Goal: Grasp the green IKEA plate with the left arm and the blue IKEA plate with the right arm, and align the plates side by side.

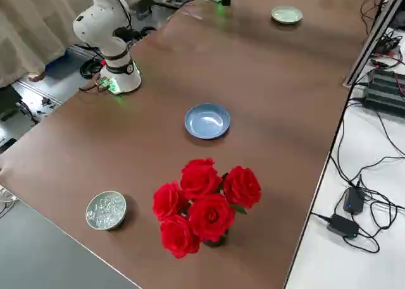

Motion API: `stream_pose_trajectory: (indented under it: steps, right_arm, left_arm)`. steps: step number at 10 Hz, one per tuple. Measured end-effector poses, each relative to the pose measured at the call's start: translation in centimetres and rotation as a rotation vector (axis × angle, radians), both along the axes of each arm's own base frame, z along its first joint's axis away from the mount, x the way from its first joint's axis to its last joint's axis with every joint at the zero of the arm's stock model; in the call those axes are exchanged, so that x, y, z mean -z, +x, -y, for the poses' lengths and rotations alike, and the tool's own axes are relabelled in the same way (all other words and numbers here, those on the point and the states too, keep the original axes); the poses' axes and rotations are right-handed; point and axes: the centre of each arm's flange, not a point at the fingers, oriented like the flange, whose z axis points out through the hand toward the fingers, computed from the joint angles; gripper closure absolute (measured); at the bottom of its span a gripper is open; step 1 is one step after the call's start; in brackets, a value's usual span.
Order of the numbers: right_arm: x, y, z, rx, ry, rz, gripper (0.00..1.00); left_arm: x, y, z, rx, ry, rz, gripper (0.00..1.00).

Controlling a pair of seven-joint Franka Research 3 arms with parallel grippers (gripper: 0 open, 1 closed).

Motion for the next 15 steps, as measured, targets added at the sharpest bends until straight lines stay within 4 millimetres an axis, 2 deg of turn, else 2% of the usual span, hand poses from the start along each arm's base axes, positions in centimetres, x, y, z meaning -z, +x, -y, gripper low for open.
stream_pose_trajectory:
  steps: [6,11,13,15]
  right_arm:
    - [0.2,0.1,-0.6,-0.011,0.002,-0.004,0.0]
    - [2.7,1.7,-0.6,-0.016,0.039,-0.048,0.0]
    - [6.4,2.8,0.6,-0.063,0.1,-0.118,0.02]
    - [12.8,4.1,5.0,-0.069,0.189,-0.147,0.03]
  left_arm:
    - [0.1,-0.1,0.0,0.0,0.0,-0.011,0.0]
    - [0.7,-0.4,-0.7,-0.01,0.001,-0.046,0.0]
    - [3.2,-0.4,-0.9,-0.014,0.002,-0.095,0.0]
    - [6.4,-0.3,-1.2,-0.019,0.002,-0.13,0.0]
